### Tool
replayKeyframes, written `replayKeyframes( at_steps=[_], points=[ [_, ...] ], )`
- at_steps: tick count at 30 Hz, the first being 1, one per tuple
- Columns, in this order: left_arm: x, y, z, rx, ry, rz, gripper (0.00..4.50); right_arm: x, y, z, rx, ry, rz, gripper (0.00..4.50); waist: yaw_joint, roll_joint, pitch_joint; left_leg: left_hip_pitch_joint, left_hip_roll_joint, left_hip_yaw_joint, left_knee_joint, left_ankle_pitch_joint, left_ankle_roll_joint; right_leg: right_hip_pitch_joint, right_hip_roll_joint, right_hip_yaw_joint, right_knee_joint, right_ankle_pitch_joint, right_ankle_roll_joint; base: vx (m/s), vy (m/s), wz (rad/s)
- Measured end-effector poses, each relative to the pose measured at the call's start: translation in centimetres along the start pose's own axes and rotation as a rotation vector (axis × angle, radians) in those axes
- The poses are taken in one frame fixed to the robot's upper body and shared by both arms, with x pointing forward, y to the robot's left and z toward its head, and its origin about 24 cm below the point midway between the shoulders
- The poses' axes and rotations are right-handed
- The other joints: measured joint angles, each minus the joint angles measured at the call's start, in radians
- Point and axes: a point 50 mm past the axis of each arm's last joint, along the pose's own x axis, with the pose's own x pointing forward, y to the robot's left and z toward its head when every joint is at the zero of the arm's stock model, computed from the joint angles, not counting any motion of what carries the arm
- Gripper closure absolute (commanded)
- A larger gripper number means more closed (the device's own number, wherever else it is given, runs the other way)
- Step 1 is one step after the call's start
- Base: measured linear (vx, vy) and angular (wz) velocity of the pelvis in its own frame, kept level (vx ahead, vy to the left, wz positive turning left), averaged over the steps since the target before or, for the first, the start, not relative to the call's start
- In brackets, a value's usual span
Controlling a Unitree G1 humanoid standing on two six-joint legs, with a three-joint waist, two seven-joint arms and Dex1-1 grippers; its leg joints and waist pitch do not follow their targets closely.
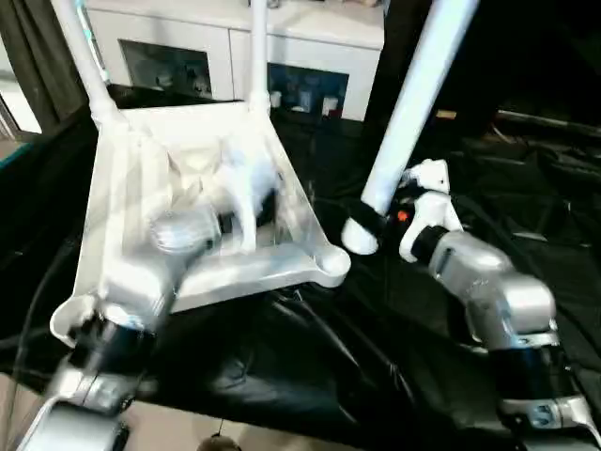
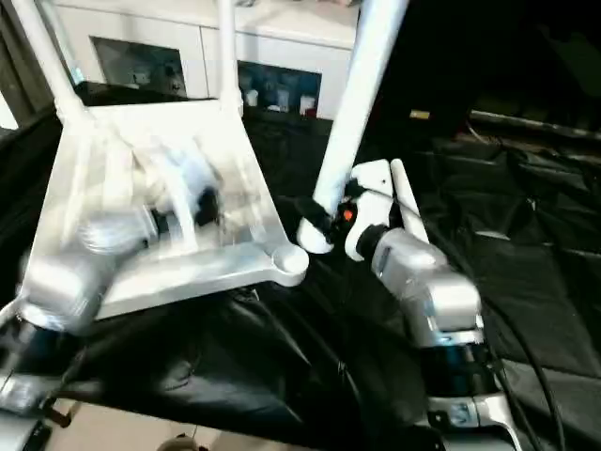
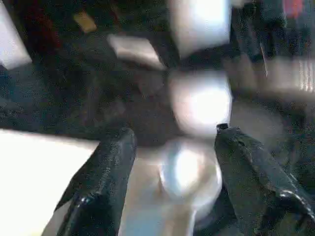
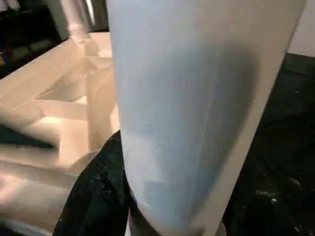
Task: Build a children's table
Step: Pick table leg, then insert table leg to table base
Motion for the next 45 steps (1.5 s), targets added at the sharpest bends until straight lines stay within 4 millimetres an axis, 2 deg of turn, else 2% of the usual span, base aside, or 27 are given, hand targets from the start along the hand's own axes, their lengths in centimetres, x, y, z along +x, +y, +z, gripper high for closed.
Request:
replayKeyframes(
  at_steps=[3, 5, 8, 12, 17, 19, 20, 25, 26, 29, 32, 35, 37, 45],
  points=[
    [0.1, 0.1, -1.3, 0.034, 0.072, -0.008, 1.53, -0.1, -0.2, -0.2, -0.011, 0.003, -0.022, 2.59, -0.007, 0.0, 0.0, 0.0, 0.0, 0.0, 0.0, 0.0, 0.0, 0.0, 0.0, 0.0, 0.0, 0.001, -0.002, 0.0, 0.0, 0.0],
    [0.3, 0.3, -1.6, 0.058, 0.077, -0.017, 1.81, -0.3, -0.3, -0.6, -0.019, 0.003, -0.03, 2.59, -0.009, 0.0, 0.0, 0.001, 0.0, 0.0, 0.0, 0.0, 0.0, 0.001, 0.0, 0.0, 0.0, 0.003, -0.005, 0.0, 0.0, 0.0],
    [0.3, 1.1, -2.4, 0.059, 0.111, -0.016, 1.92, -0.3, -0.1, -1.1, -0.03, 0.012, -0.027, 2.59, -0.02, 0.0, 0.0, 0.001, 0.0, 0.0, 0.0, 0.0, 0.0, 0.001, 0.0, 0.0, 0.0, 0.003, -0.005, 0.0, 0.0, 0.0],
    [0.4, 1.5, -3.1, 0.048, 0.14, -0.047, 2.29, -0.2, 0.0, -1.1, -0.035, 0.015, -0.016, 2.59, -0.026, 0.0, 0.0, 0.001, 0.0, 0.0, 0.0, 0.0, 0.0, 0.001, 0.0, 0.001, 0.0, 0.004, -0.007, 0.0, 0.0, 0.0],
    [0.3, 1.3, -3.8, 0.017, 0.161, -0.118, 2.71, -0.2, 0.1, -1.2, -0.051, 0.018, -0.018, 2.59, -0.025, 0.001, 0.0, 0.001, 0.0, 0.0, 0.0, 0.0, 0.0, 0.0, 0.0, 0.001, 0.0, 0.004, -0.007, 0.0, 0.0, 0.0],
    [0.2, 1.2, -3.8, 0.007, 0.152, -0.137, 2.75, -0.2, 0.1, -1.2, -0.053, 0.019, -0.019, 2.59, -0.025, 0.001, 0.0, 0.002, 0.0, 0.0, 0.0, 0.0, 0.0, 0.001, 0.0, 0.001, 0.0, 0.004, -0.007, 0.0, 0.0, 0.0],
    [0.2, 1.2, -3.8, 0.005, 0.15, -0.143, 2.96, -0.2, 0.1, -1.2, -0.053, 0.019, -0.019, 2.59, -0.025, 0.001, 0.0, 0.002, 0.0, 0.0, 0.0, 0.0, 0.0, 0.001, 0.0, 0.001, 0.0, 0.004, -0.007, 0.0, 0.0, 0.0],
    [0.2, 1.1, -3.8, -0.006, 0.147, -0.162, 3.22, -0.2, 0.1, -1.2, -0.054, 0.019, -0.019, 2.59, -0.024, 0.001, 0.0, 0.002, 0.0, 0.0, 0.0, 0.0, 0.0, 0.001, 0.0, 0.001, 0.0, 0.004, -0.007, 0.0, 0.0, 0.0],
    [0.1, 1.1, -3.8, -0.005, 0.149, -0.164, 3.48, -0.2, 0.1, -1.2, -0.054, 0.019, -0.019, 2.59, -0.024, 0.001, 0.0, 0.002, 0.0, 0.0, 0.0, 0.0, 0.0, 0.001, 0.0, 0.001, 0.0, 0.004, -0.007, 0.0, 0.0, 0.0],
    [0.0, 1.3, -4.2, 0.007, 0.176, -0.155, 3.62, -0.2, 0.0, -1.4, -0.053, 0.023, -0.019, 2.59, -0.025, 0.001, 0.0, 0.002, 0.0, 0.0, 0.0, 0.0, 0.0, 0.001, 0.0, 0.001, 0.0, 0.004, -0.007, 0.0, 0.0, 0.0],
    [-0.1, 1.4, -4.8, 0.002, 0.207, -0.145, 4.01, -0.2, -0.1, -1.6, -0.055, 0.031, -0.021, 2.59, -0.025, 0.001, 0.0, 0.002, 0.0, 0.0, 0.0, 0.0, 0.0, 0.001, 0.0, 0.001, 0.0, 0.004, -0.007, 0.0, 0.0, 0.0],
    [-0.1, 1.4, -4.8, 0.005, 0.205, -0.152, 4.11, -0.2, -0.1, -1.5, -0.056, 0.03, -0.016, 2.59, -0.024, 0.001, 0.0, 0.002, 0.0, 0.0, 0.0, 0.0, 0.0, 0.001, 0.0, 0.001, 0.0, 0.004, -0.007, 0.0, 0.0, 0.0],
    [-0.1, 1.4, -4.8, 0.009, 0.207, -0.152, 4.4, -0.2, -0.1, -1.5, -0.056, 0.03, -0.016, 2.59, -0.025, 0.001, 0.0, 0.003, 0.0, 0.0, 0.0, 0.0, 0.0, 0.001, 0.0, 0.001, 0.0, 0.004, -0.007, 0.0, 0.0, 0.0],
    [-0.1, 1.5, -4.9, 0.004, 0.202, -0.162, 4.49, -0.1, 0.1, -1.5, -0.046, 0.028, 0.013, 2.59, -0.024, 0.003, 0.001, 0.004, 0.0, 0.0, 0.0, 0.0, 0.0, 0.002, 0.0, 0.001, 0.0, 0.005, -0.008, 0.0, 0.0, 0.0]
  ],
)
